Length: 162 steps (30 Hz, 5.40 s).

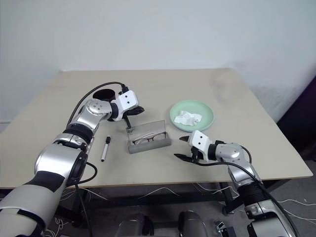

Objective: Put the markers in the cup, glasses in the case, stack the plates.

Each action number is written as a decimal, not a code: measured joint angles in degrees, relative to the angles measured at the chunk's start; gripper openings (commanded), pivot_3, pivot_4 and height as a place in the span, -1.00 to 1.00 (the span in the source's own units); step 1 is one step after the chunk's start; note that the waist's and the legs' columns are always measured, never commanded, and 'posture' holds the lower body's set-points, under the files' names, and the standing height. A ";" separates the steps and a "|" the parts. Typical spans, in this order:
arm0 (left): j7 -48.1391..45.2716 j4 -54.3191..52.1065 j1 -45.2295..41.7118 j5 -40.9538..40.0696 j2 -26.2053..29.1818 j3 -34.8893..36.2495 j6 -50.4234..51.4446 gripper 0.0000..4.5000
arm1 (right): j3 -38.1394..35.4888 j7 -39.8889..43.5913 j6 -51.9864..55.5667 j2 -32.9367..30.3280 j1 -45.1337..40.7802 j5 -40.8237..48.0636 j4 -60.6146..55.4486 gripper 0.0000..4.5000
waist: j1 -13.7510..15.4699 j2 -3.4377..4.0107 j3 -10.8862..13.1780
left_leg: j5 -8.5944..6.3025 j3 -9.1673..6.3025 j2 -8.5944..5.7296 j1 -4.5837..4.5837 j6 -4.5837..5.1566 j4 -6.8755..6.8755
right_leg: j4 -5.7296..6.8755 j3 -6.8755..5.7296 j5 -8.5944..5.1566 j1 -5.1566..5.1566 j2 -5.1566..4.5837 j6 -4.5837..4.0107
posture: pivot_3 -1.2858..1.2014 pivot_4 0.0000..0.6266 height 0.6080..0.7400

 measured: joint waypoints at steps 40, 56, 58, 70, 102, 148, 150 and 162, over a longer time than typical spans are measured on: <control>-7.85 -0.49 1.73 -1.64 0.02 3.71 1.77 -1.00 | 3.33 -13.39 1.77 17.08 -16.41 -5.72 21.21 -0.43 | -0.19 -0.01 -0.01 | -0.02 0.16 0.10 0.00 0.03 0.01 | 0.13 0.02 0.07 -0.11 0.05 0.09 | 0.03 -1.00 0.84; -18.64 -4.10 5.11 -3.10 -0.88 3.53 3.18 -1.00 | -2.94 -5.45 6.81 10.38 -7.82 3.92 0.84 -0.43 | -0.09 -0.01 -0.01 | -0.03 0.13 0.09 -0.04 0.04 0.01 | 0.07 0.03 0.02 -0.10 0.03 0.01 | 0.03 -1.00 0.84; -22.16 -6.19 5.68 -3.96 -0.75 3.53 4.22 -1.00 | -3.93 -5.70 7.53 9.39 -7.37 4.62 -0.33 -0.43 | -0.07 0.00 -0.01 | -0.03 0.13 0.11 -0.02 0.04 0.01 | 0.07 0.01 0.01 -0.09 0.02 0.00 | 0.03 -1.00 0.84; -30.81 -20.28 12.39 -8.42 -0.34 3.14 12.25 -1.00 | -5.03 -6.59 8.39 8.59 -6.60 5.54 -1.37 -0.43 | 0.02 0.01 -0.02 | -0.07 0.14 0.40 -0.02 0.09 0.01 | 0.05 0.05 0.01 -0.06 0.01 0.00 | 0.03 -1.00 0.84; -26.55 -43.42 26.35 -8.92 6.25 -4.81 11.84 -1.00 | -3.88 0.22 10.39 6.85 -6.81 7.47 -1.33 -0.43 | -0.03 0.43 -0.30 | -0.11 0.15 0.60 0.17 0.03 -0.01 | 0.00 -0.05 0.00 0.10 0.06 -0.01 | 0.03 -1.00 0.84; -27.35 -50.47 31.72 -22.55 9.11 -0.23 32.65 -0.36 | -2.97 -2.18 7.30 7.68 -8.02 6.34 1.80 -0.45 | 0.00 0.54 -0.30 | -0.15 0.27 0.20 0.08 -0.10 -0.19 | 0.03 0.04 0.02 -0.27 0.10 -0.02 | 0.03 -1.00 0.84; -27.24 -49.89 31.71 -21.20 9.57 -0.93 30.79 -0.67 | -2.96 -2.23 7.20 7.68 -8.02 6.21 1.80 -0.45 | 0.00 0.54 -0.30 | -0.15 0.29 0.20 0.08 -0.10 -0.19 | 0.03 0.04 0.02 -0.27 0.10 -0.02 | 0.03 -1.00 0.84; -24.19 -47.98 31.70 -19.86 9.59 -0.05 27.98 -0.67 | -2.85 -2.69 6.94 7.70 -8.02 6.06 1.87 -0.45 | 0.01 0.54 -0.30 | -0.15 0.31 0.41 0.08 -0.10 -0.18 | 0.03 0.04 0.01 -0.29 0.10 -0.02 | 0.03 -1.00 0.84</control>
